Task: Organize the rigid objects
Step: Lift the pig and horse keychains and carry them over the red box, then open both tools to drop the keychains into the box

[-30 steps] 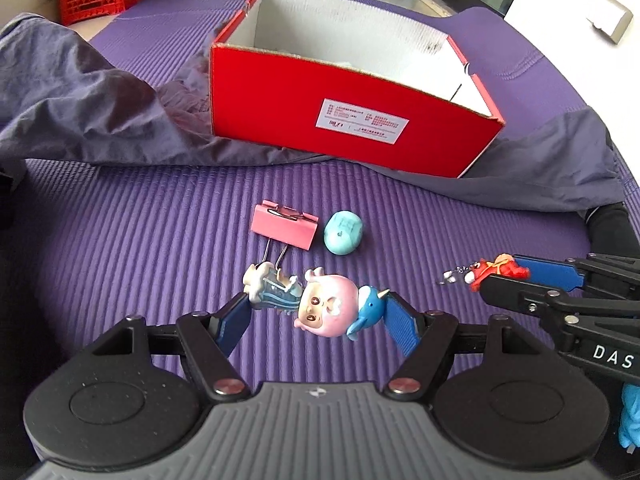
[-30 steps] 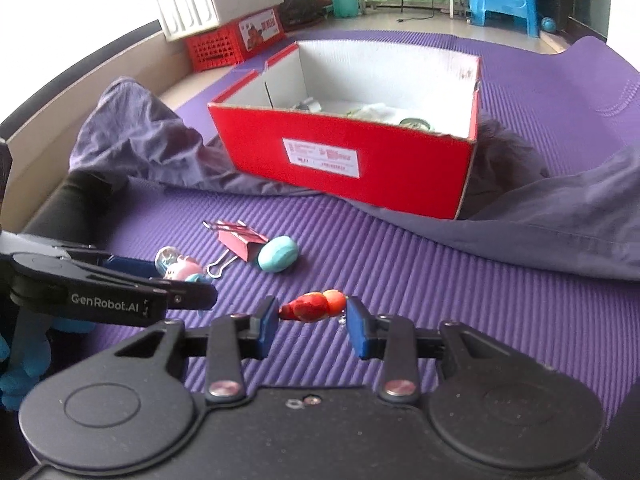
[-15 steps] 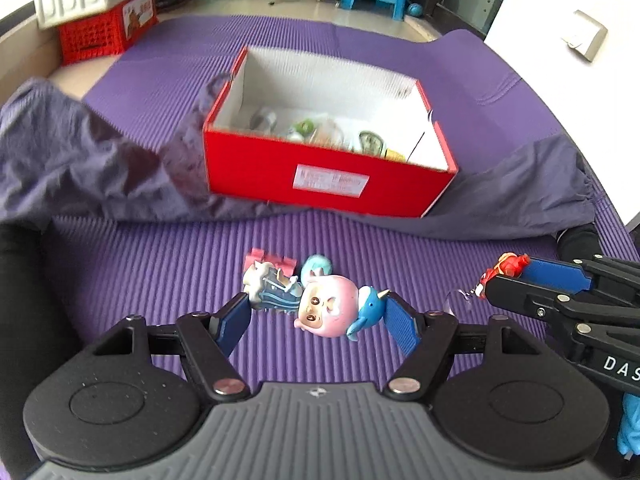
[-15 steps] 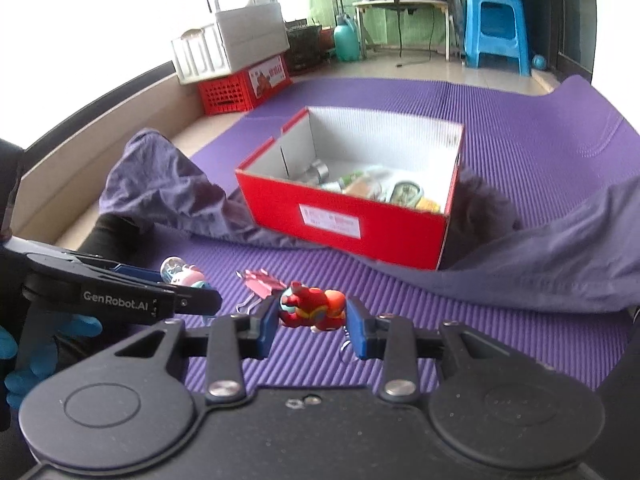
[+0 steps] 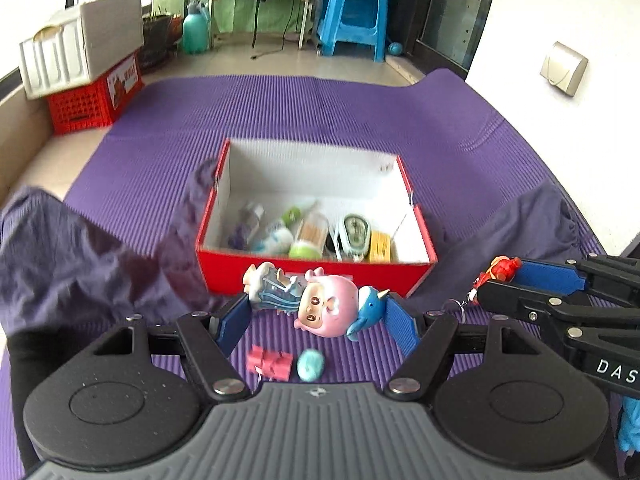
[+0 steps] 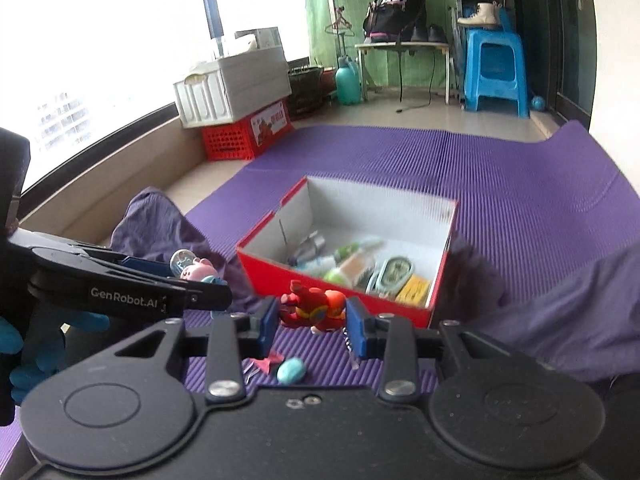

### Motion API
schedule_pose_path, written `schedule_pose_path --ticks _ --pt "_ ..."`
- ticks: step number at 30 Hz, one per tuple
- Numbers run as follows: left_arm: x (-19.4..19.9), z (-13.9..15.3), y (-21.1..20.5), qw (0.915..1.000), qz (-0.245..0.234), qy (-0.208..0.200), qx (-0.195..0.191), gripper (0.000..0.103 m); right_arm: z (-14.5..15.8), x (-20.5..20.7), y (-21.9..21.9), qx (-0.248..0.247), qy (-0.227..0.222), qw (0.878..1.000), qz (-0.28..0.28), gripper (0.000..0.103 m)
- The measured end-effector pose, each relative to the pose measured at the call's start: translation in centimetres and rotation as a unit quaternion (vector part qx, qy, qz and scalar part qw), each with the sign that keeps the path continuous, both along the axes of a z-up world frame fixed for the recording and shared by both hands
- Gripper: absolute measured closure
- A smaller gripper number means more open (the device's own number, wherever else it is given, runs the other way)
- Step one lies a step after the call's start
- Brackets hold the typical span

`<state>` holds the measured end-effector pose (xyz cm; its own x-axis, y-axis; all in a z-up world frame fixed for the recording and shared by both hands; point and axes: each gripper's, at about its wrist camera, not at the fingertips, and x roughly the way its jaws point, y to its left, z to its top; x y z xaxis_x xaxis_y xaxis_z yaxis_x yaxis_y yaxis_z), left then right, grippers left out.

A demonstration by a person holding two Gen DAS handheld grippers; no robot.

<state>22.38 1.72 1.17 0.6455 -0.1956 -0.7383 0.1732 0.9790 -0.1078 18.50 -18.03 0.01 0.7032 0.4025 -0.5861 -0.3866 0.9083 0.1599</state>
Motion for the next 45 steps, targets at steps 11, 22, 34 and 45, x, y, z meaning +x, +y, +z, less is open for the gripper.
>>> schedule_pose_path --ticks 11,22,34,45 --pt "6.2 0.9 -0.1 0.9993 0.003 0.002 0.038 0.03 1.2 5.3 0.0 -0.006 -0.007 1.0 -0.02 0.068" --pt "13.1 -2.1 -0.5 0.9974 0.01 0.027 0.066 0.03 -0.8 11.3 1.2 -0.032 0.002 0.999 -0.028 0.068" --pt "19.5 -7.9 -1.1 0.9939 0.014 0.066 0.088 0.03 -6.4 18.1 2.4 -0.048 0.037 0.997 -0.043 0.068" --pt "23.8 -12.6 -1.9 0.9906 0.021 0.097 0.095 0.03 -11.4 22.3 2.7 -0.045 0.067 0.995 -0.051 0.068"
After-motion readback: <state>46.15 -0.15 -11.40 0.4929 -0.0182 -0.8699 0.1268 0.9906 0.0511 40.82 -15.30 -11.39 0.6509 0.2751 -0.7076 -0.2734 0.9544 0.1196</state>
